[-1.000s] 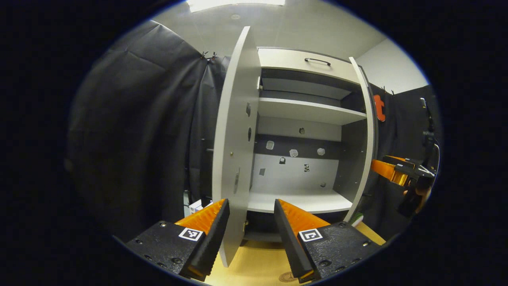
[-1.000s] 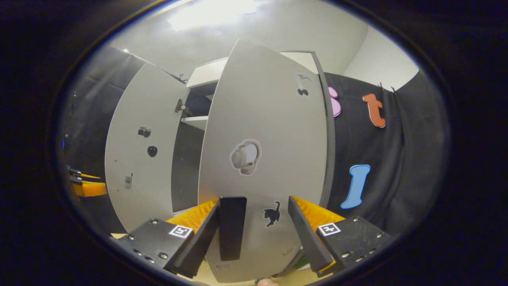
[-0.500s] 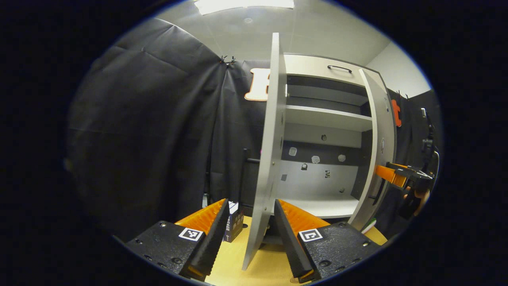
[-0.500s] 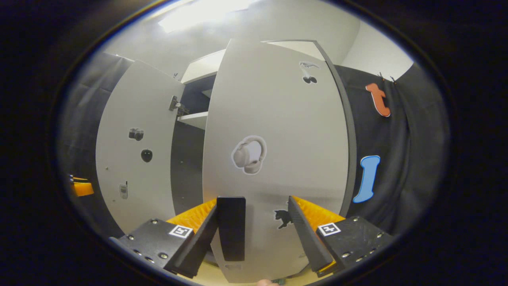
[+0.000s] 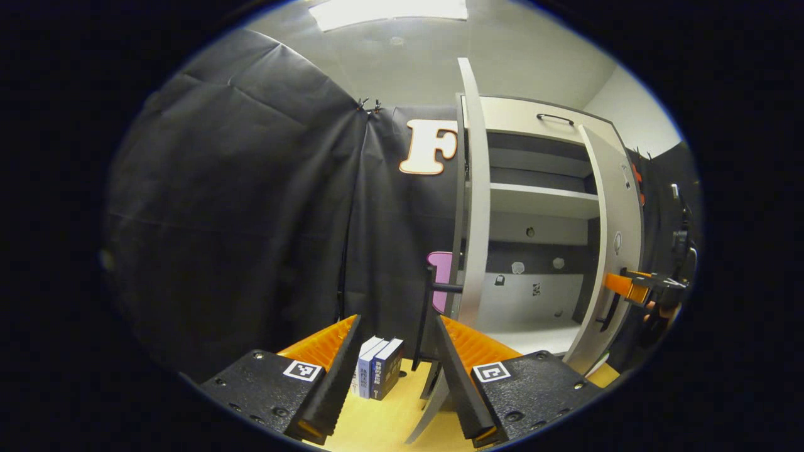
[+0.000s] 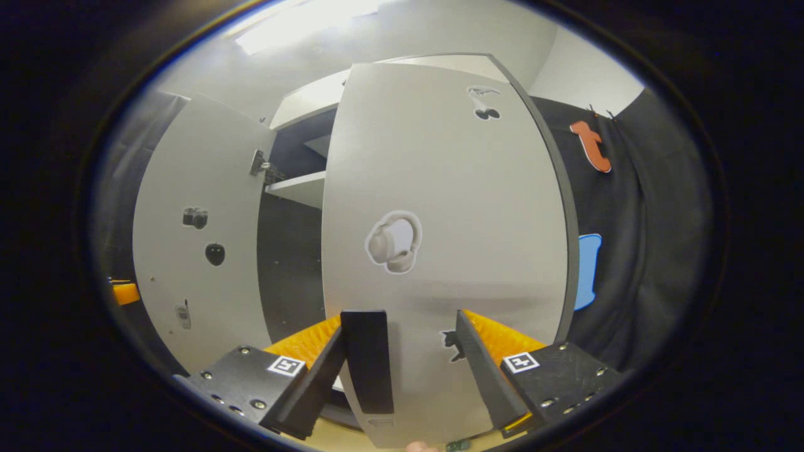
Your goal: Grasp the bottle in the cabinet with the left hand and place it on the coaster, then close the right door with the right hand and the left door with the left hand.
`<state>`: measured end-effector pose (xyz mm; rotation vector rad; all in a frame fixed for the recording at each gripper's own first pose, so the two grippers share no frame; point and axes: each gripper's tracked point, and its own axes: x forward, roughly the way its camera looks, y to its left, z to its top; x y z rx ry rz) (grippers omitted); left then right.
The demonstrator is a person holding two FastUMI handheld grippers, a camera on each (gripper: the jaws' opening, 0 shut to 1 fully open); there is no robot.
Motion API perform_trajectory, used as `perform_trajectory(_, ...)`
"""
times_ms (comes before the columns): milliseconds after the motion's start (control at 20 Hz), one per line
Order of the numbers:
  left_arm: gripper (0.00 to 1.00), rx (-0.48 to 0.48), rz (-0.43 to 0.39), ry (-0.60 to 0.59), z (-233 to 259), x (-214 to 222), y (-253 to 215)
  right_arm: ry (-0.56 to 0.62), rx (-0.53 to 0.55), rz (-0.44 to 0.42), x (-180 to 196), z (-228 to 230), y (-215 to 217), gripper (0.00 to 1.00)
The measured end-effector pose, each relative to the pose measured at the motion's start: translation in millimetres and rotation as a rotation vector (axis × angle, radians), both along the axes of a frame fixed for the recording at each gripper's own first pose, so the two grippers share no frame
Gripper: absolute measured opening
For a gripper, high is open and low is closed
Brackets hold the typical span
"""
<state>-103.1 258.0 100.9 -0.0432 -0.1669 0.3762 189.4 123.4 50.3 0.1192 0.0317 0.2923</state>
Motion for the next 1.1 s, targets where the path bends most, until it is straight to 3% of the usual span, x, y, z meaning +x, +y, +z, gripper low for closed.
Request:
perform_trajectory(350, 0.73, 0.030, -0.065, -0.037, 21, 22, 5, -0.013, -0.014, -0.047, 15, -2, 11, 0.99)
perform_trajectory(400, 0.67, 0.034, -0.071, -0.040, 22, 24, 7, -0.014, -0.013, -0.054, 17, -2, 13, 0.99)
perform_trajectory(450, 0.67, 0.037, -0.075, -0.042, 22, 24, 8, -0.014, -0.013, -0.061, 20, -3, 14, 0.99)
perform_trajectory(500, 0.73, 0.037, -0.080, -0.043, 23, 27, 10, -0.015, -0.014, -0.065, 23, -2, 15, 0.99)
perform_trajectory(600, 0.73, 0.034, -0.106, -0.045, 24, 31, 10, -0.017, -0.018, -0.073, 24, -4, 16, 0.99)
perform_trajectory(650, 0.67, 0.031, -0.126, -0.047, 25, 32, 9, -0.017, -0.018, -0.078, 25, -5, 16, 0.99)
perform_trajectory(800, 0.72, 0.019, -0.177, -0.040, 24, 35, 6, -0.020, -0.014, -0.077, 25, -4, 17, 0.99)
perform_trajectory(900, 0.65, 0.019, -0.199, -0.039, 26, 38, 4, -0.053, 0.020, -0.061, 20, 8, 18, 0.97)
perform_trajectory(950, 0.77, 0.022, -0.207, -0.035, 26, 39, 2, -0.078, 0.026, -0.073, 18, 15, 14, 0.97)
perform_trajectory(1000, 0.71, 0.026, -0.206, -0.034, 25, 39, 1, -0.103, 0.027, -0.085, 15, 22, 10, 0.99)
perform_trajectory(1100, 0.70, 0.028, -0.201, -0.030, 26, 39, -1, -0.117, 0.032, -0.080, 11, 27, 10, 0.99)
